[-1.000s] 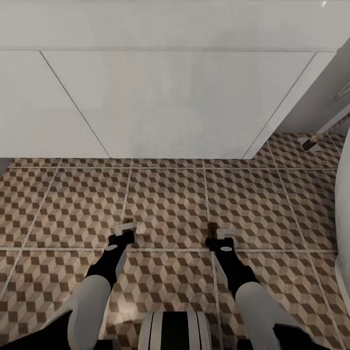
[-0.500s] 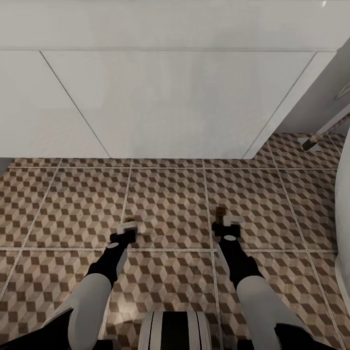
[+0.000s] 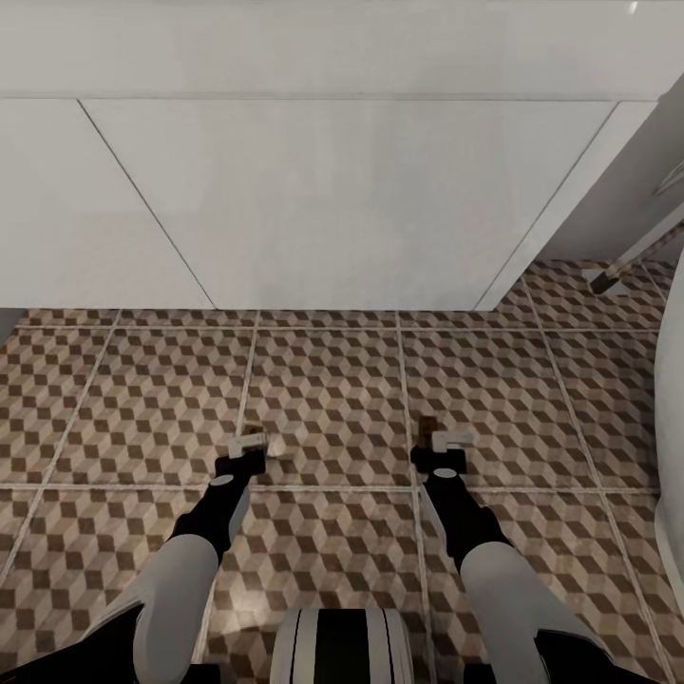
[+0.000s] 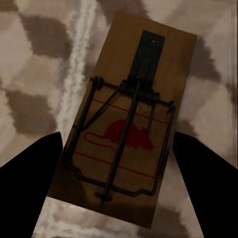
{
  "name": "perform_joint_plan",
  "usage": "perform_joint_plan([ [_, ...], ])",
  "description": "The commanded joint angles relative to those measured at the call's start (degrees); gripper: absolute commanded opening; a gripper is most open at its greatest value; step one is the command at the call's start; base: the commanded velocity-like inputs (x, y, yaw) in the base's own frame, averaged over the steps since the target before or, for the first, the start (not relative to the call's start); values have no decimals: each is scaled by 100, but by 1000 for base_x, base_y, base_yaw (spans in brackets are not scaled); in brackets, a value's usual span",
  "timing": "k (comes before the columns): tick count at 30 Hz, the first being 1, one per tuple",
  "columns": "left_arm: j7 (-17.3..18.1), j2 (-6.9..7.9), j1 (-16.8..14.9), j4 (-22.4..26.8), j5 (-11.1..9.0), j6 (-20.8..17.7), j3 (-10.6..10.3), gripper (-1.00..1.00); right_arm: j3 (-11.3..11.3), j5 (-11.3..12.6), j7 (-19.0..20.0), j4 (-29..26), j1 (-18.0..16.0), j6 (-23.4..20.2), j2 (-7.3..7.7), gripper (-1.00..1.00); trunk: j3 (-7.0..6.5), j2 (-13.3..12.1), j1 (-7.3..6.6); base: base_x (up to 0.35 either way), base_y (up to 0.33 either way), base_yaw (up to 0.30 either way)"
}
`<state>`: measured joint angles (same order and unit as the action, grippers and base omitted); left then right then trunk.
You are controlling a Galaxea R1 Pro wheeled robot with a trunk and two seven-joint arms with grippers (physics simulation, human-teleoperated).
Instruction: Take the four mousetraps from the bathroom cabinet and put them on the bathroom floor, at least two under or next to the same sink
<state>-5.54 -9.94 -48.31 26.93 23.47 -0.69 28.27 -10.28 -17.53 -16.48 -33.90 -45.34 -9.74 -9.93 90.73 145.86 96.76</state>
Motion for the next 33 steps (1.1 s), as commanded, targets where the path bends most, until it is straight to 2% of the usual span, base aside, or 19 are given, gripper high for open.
perform_joint_plan([
  [1, 1, -6, -3, 6, 54, 0, -2, -100, -22, -48, 12, -7, -1, -37, -7, -100, 3, 1, -1, 0, 0, 0],
  [5, -11, -6, -3, 26, 51, 15, -332, -100, -19, -71, 60, -10, -1, -50, -7, -100, 3, 1, -1, 0, 0, 0],
  [9, -44, -6, -3, 32, 31, 17, -539, -100, -18, -83, 64, -11, -1, -53, -7, -100, 3, 1, -1, 0, 0, 0],
  [19, -73, -6, -3, 44, -8, 17, -618, -100, -18, -84, 65, -15, -1, -54, -7, -100, 3, 1, -1, 25, 0, 0],
  [33, -70, -6, -3, 58, -11, 35, -620, -100, -10, -92, 66, -18, -1, -45, -7, -100, 3, 1, -1, 286, 0, 0],
])
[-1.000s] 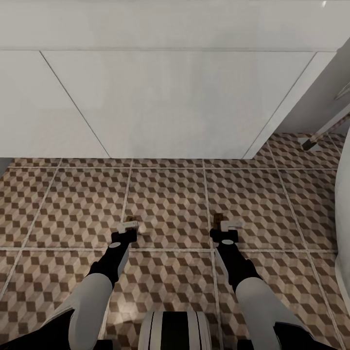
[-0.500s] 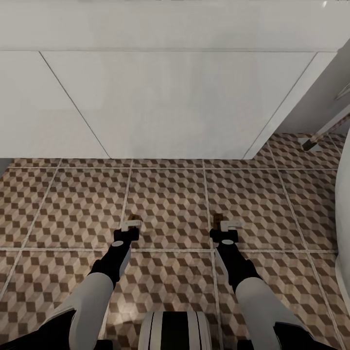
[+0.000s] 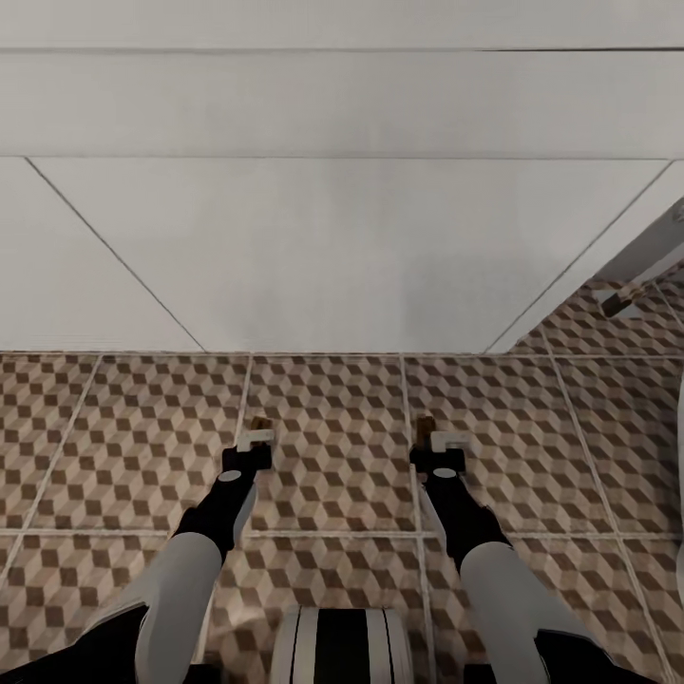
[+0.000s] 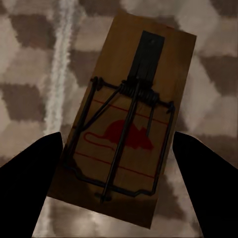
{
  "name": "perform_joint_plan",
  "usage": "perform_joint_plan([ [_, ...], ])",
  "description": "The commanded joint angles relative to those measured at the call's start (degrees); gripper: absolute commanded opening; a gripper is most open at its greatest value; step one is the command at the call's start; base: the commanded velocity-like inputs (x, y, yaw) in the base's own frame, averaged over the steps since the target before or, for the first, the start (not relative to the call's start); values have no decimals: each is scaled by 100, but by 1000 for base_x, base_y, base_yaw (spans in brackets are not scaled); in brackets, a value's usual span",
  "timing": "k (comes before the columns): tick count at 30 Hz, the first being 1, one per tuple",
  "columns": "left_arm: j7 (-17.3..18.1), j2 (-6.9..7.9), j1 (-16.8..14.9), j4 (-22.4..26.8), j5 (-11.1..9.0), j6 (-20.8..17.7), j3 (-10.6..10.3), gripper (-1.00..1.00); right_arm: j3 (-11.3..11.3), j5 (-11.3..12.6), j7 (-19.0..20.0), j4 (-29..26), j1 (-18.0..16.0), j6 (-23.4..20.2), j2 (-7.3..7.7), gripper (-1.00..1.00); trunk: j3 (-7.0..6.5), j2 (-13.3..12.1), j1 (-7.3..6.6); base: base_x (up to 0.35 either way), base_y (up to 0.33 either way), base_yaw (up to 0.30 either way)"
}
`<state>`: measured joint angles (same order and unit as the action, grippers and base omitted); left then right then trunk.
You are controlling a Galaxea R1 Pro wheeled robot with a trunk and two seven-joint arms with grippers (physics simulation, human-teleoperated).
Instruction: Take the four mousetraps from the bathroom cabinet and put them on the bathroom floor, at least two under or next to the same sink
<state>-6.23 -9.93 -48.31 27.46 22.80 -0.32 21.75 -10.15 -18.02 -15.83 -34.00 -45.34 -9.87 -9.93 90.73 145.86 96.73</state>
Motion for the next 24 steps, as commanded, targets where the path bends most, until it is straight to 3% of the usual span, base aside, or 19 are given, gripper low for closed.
perform_joint_plan([
  [1, -1, -6, -3, 4, 54, 2, 32, -100, -23, -44, 1, -9, -1, -32, -7, -100, 3, 1, 2, 316, 0, 0],
  [8, -1, -6, -3, 4, 52, 45, 34, -100, -22, -44, 1, -10, -1, -32, -7, -100, 3, 1, 2, 246, 0, 0],
  [24, -10, -6, -3, 5, 50, 148, 34, -100, -22, -54, -6, -90, -1, -39, -7, -100, 3, 1, 2, 17, 0, 0],
])
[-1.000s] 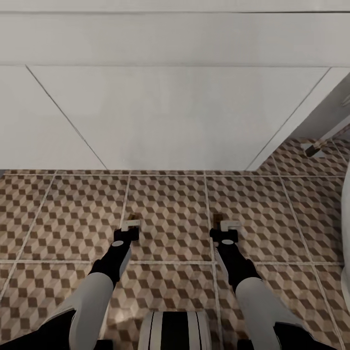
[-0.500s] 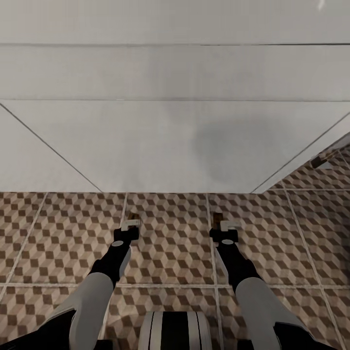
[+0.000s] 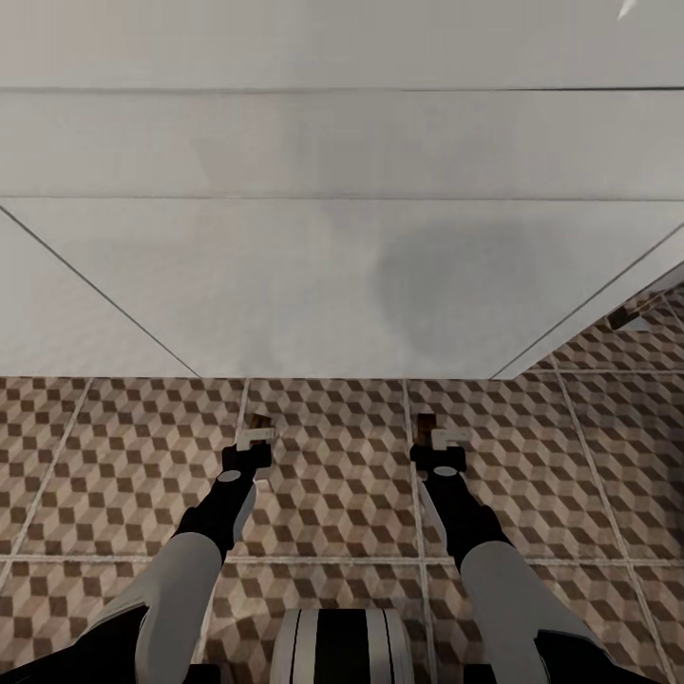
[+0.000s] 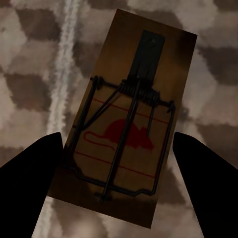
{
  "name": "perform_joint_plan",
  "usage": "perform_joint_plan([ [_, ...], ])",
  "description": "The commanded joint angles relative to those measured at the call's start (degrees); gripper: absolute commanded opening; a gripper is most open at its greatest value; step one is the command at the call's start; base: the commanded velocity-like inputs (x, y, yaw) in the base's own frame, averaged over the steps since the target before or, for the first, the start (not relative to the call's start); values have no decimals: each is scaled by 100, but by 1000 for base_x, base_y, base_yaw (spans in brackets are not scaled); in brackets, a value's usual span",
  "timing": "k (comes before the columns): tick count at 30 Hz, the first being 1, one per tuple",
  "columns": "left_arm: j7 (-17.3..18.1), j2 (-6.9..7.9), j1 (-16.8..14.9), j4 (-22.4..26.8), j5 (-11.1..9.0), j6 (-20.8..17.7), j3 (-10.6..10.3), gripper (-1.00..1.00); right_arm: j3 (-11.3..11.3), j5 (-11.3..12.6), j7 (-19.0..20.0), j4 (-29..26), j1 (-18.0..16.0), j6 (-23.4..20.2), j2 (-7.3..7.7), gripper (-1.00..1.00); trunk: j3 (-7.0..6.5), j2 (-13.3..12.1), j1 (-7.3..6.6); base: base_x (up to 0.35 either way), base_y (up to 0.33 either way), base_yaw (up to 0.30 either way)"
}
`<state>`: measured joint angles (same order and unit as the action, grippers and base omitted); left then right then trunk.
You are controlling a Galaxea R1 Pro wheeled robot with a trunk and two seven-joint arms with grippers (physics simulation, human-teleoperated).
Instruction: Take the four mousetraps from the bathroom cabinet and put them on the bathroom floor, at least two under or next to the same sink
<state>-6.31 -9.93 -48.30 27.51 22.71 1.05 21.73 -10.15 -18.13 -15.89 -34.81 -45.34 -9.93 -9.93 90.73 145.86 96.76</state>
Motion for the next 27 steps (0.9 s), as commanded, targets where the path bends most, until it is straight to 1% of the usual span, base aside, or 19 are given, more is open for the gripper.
perform_joint_plan([
  [1, -2, -6, -4, 0, 58, 10, 35, -100, -22, -41, 3, -11, -1, -33, -7, -100, 3, 1, -1, 0, 0, 0],
  [14, -2, -6, -4, 0, 58, 10, 39, -100, -22, -33, 124, -17, -1, -29, -7, -100, 3, 1, -1, 0, 0, 0],
  [17, -7, -5, -1, -87, -40, 9, 68, -100, -75, -39, 113, 81, 15, -92, -7, -100, 3, 1, -1, 0, 0, 0],
  [23, -11, -6, 3, -75, -73, 18, 68, -100, -75, -57, 109, 57, 28, -93, -7, -100, 3, 1, -1, 0, 0, 0],
  [27, -16, 3, 7, -199, -194, 50, 68, -100, -75, -82, 105, 106, 32, -102, 7, -100, 3, 1, -1, 0, 0, 0],
])
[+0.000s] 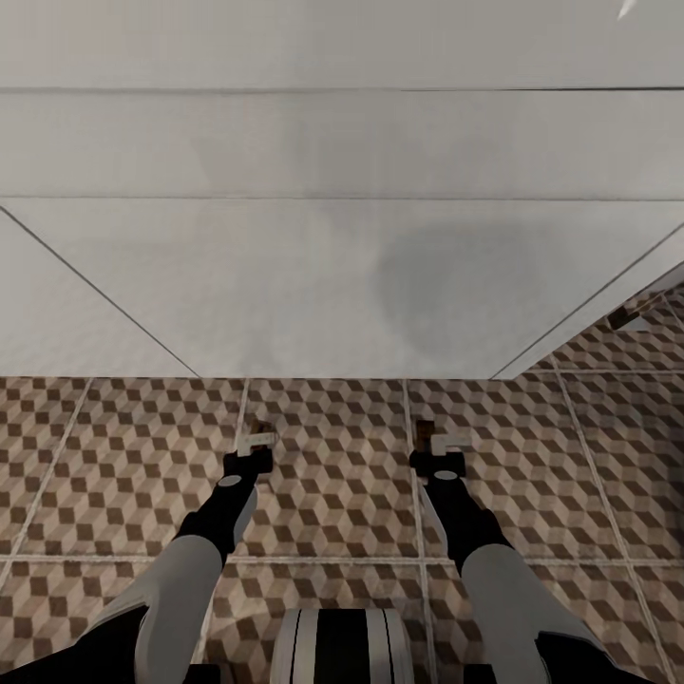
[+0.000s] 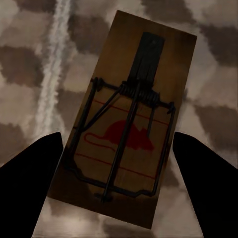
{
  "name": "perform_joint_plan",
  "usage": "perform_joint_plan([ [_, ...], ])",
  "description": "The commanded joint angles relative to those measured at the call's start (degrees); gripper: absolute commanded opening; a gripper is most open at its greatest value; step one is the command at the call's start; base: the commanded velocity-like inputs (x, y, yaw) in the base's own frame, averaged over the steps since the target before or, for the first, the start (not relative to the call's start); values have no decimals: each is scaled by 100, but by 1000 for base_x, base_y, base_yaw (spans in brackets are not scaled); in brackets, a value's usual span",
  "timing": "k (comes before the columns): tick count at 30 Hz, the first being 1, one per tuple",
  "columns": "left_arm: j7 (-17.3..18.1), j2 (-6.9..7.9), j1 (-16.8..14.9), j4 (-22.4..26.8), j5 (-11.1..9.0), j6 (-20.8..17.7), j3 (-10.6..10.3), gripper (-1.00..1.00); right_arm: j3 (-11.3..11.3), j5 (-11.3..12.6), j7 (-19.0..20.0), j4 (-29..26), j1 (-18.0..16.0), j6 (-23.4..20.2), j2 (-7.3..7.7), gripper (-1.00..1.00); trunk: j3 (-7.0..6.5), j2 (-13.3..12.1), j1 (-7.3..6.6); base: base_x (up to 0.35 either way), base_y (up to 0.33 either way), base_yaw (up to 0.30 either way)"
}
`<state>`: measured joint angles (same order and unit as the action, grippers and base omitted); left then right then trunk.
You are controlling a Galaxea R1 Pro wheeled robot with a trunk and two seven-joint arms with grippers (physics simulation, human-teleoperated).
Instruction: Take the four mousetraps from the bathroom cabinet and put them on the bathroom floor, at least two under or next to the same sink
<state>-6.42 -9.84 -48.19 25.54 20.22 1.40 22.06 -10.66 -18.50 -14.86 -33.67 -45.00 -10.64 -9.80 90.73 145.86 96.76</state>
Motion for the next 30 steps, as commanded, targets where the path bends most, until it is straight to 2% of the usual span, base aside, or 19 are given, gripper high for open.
perform_joint_plan([
  [1, -2, -4, -5, -35, 24, 19, 36, -100, -24, -55, 2, -2, -1, -32, -1, -100, 3, 1, -1, 0, 0, 0],
  [7, 0, 0, -3, -96, -170, 26, 24, -100, -24, -72, 1, 2, 0, -8, 19, -100, 3, 1, -1, 0, 0, 0],
  [22, 1, 13, -3, -46, -182, 51, 18, -100, -16, -73, 1, -70, 0, 88, 1, -100, 3, 1, -1, 0, 0, 0],
  [30, -14, 12, -5, 153, -180, 136, -8, -100, 21, -108, -38, -172, 0, 272, -14, -100, 3, 1, -1, 0, 0, 0],
])
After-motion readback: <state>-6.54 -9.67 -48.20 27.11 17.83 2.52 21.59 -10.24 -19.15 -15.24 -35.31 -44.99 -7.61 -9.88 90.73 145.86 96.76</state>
